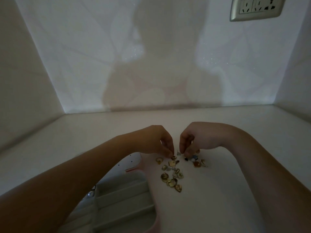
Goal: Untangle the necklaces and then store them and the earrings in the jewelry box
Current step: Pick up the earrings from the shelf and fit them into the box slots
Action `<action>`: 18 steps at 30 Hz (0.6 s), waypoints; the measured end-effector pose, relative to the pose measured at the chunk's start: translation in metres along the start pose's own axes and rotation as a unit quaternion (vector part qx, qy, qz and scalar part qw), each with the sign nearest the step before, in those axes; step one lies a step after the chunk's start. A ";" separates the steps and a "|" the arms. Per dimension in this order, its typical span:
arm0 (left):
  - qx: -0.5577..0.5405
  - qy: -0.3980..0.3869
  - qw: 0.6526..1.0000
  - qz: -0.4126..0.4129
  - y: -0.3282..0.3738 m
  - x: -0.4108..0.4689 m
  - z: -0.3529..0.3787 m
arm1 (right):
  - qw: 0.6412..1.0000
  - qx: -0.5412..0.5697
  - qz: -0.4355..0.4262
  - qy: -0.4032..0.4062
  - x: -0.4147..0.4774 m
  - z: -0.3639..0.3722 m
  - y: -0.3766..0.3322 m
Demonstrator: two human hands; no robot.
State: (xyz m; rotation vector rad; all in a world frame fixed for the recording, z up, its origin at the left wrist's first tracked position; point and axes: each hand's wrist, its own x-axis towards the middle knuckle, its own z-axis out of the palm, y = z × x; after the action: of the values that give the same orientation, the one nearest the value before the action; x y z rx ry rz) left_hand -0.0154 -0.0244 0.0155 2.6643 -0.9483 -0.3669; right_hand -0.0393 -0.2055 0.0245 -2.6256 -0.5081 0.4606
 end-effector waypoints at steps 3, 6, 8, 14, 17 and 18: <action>-0.007 -0.001 1.000 -0.002 -0.001 0.000 0.001 | 1.000 0.004 0.004 -0.002 -0.001 0.001 0.000; -0.012 -0.006 1.000 -0.012 -0.003 -0.002 0.000 | 1.000 -0.002 0.006 -0.005 -0.003 0.001 -0.001; -0.013 -0.007 1.000 -0.026 -0.006 -0.005 -0.002 | 1.000 -0.001 0.005 -0.007 -0.004 0.001 -0.003; -0.051 -0.007 0.998 -0.048 -0.018 -0.015 -0.005 | 1.000 0.016 -0.015 0.018 -0.010 -0.001 -0.006; -0.058 -0.009 0.997 -0.046 -0.020 -0.017 -0.005 | 0.999 0.020 -0.021 0.015 -0.015 -0.002 -0.008; -0.059 -0.009 0.997 -0.046 -0.021 -0.016 -0.005 | 1.000 0.016 -0.020 0.009 -0.016 -0.003 -0.009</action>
State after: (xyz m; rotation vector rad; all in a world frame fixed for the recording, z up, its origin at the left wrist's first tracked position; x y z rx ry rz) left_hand -0.0143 0.0023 0.0154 2.6072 -0.7858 -0.4536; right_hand -0.0546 -0.2052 0.0347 -2.5821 -0.5436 0.4286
